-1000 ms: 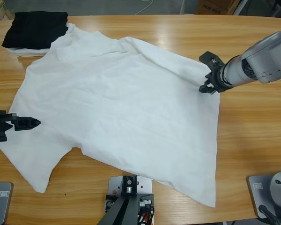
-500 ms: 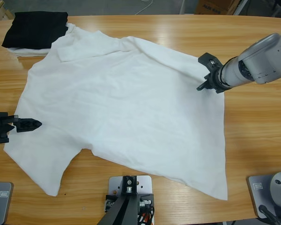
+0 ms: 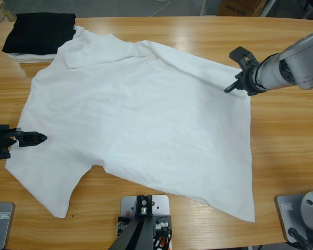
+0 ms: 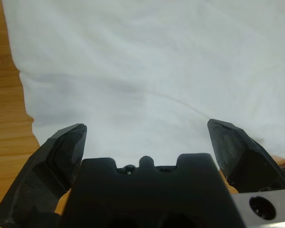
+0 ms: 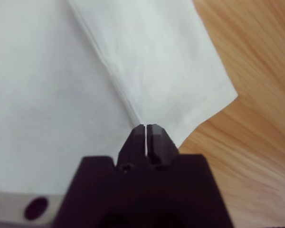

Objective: Fold clothes

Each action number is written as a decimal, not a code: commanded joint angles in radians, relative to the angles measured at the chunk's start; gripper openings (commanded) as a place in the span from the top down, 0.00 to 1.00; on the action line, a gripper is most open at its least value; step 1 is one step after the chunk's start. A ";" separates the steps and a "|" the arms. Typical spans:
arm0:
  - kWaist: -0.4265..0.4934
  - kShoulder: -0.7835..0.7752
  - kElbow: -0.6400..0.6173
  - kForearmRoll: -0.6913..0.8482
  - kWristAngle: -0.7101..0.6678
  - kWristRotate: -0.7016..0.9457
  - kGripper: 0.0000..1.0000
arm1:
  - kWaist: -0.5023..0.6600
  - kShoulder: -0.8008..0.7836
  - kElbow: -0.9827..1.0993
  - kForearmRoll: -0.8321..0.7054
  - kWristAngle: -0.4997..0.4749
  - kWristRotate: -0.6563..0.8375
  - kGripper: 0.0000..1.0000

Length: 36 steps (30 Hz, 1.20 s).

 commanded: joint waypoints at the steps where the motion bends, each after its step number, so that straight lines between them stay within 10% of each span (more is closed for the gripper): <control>1: -0.014 0.032 0.035 -0.015 0.010 -0.011 0.00 | -0.009 0.065 0.019 0.024 0.025 0.133 0.04; 14: -0.014 0.036 0.035 -0.018 0.010 -0.011 0.00 | -0.091 0.113 0.014 -0.009 0.077 0.121 0.10; 21: -0.014 0.042 0.035 -0.017 0.010 -0.009 0.00 | -0.122 0.121 0.012 -0.025 0.063 0.108 0.40; 32: -0.014 0.052 0.034 -0.018 0.010 -0.010 0.00 | -0.164 0.133 0.012 -0.047 0.043 0.104 0.44; 36: -0.014 0.049 0.035 -0.018 0.009 -0.010 0.00 | -0.170 0.147 0.011 -0.056 0.040 0.091 0.61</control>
